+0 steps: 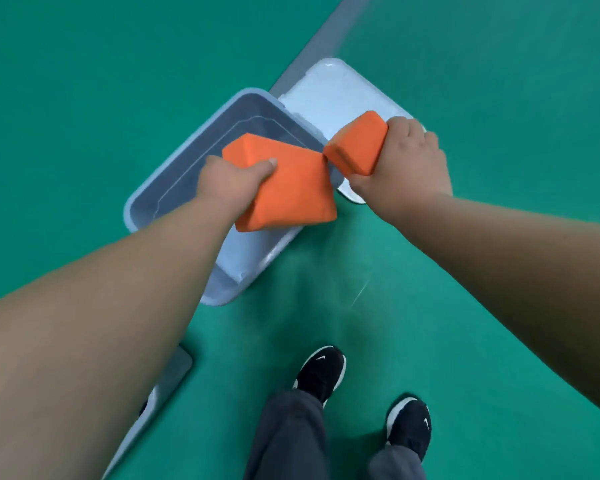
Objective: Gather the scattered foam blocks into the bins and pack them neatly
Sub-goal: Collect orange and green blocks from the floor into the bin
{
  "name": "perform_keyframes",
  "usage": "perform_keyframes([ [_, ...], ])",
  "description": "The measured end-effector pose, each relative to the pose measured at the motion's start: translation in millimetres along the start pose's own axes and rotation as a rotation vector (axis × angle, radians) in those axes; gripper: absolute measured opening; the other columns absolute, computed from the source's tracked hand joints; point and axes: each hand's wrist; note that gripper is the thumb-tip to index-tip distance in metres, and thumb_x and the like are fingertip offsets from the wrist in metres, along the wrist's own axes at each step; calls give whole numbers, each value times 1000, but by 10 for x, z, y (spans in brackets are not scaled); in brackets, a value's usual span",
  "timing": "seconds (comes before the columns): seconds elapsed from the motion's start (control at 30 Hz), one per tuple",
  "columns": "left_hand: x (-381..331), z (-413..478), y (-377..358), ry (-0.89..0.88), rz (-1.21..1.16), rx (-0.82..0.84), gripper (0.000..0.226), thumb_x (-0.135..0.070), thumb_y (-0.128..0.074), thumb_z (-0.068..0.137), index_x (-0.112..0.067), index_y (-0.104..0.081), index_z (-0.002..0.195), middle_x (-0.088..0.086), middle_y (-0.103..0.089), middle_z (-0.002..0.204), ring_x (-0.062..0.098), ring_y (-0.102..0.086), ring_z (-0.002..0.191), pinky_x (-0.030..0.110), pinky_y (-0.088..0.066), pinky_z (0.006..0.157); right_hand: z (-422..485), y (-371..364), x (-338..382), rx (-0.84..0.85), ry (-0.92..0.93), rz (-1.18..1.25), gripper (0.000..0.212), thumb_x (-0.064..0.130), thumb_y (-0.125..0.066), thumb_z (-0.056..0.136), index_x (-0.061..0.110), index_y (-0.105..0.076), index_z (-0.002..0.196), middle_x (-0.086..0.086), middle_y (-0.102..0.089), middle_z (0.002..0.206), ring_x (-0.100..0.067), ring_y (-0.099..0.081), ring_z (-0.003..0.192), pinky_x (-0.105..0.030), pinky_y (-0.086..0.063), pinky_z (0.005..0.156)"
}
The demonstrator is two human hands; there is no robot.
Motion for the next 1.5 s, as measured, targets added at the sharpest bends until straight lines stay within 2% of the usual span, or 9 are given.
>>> perform_keyframes([
  [0.2,693,401,470,220,-168,54,116,-91,-72,49,-22,-54,139,-1,-64,133,28,-67,108,48,-57,95,341,-271,672,44,105,28,78,58,-75,79,11,-43,132,-11,-49,131,-37,-49,118,-47,-42,91],
  [0.33,913,377,598,275,204,211,58,-50,-57,91,-13,-53,134,11,-57,116,38,-63,104,41,-53,92,454,-540,1062,224,32,-5,97,61,-80,72,24,-30,146,-6,-41,139,-37,-46,126,-52,-42,91],
  [0.47,1087,366,509,163,487,282,30,-31,-57,96,-2,-60,102,12,-58,89,34,-56,85,33,-40,64,377,-796,1261,344,66,-85,72,53,-63,87,17,-35,143,-12,-40,142,-40,-44,132,-51,-41,101],
  [0.53,1128,317,420,113,526,322,22,-29,-55,95,-8,-54,88,12,-59,94,33,-56,85,33,-38,60,306,-883,1258,424,105,-94,68,49,-61,91,12,-37,142,-14,-40,143,-42,-46,131,-51,-43,101],
  [0.7,1088,228,160,11,598,426,30,-29,-50,98,-8,-60,117,15,-65,116,34,-59,102,34,-39,72,121,-1005,1021,540,171,-119,47,27,-60,92,8,-44,131,-13,-43,130,-40,-53,116,-46,-48,93],
  [0.9,598,32,-257,-145,616,454,11,-14,-57,98,-5,-63,98,9,-65,92,29,-64,97,37,-52,89,0,-965,402,533,96,-69,39,26,-60,91,9,-49,125,-13,-45,130,-37,-55,111,-39,-46,86],
  [1.1,175,-243,-992,-218,706,620,35,-30,-53,95,-4,-72,110,16,-74,108,36,-70,103,45,-58,92,-292,-752,-576,511,-116,-6,48,36,-58,93,10,-52,133,-13,-47,133,-35,-57,111,-37,-46,86],
  [1.3,-501,-1009,-2127,-307,741,756,25,-23,-51,98,-4,-67,100,15,-77,108,33,-75,101,50,-59,93,-1163,-514,-1870,450,-419,102,45,33,-56,95,10,-54,133,-14,-48,134,-34,-60,109,-39,-51,92],
  [1.5,-936,-2466,-3397,-703,973,916,32,-22,-48,95,0,-69,106,13,-78,104,32,-74,98,47,-61,89,-2499,-416,-3256,357,-776,199,45,32,-56,93,9,-54,132,-15,-48,133,-36,-59,113,-42,-51,96],
])
Point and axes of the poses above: each hand's wrist, its own z-axis towards the middle knuckle, its own y-axis out of the back of the hand, x = y × z
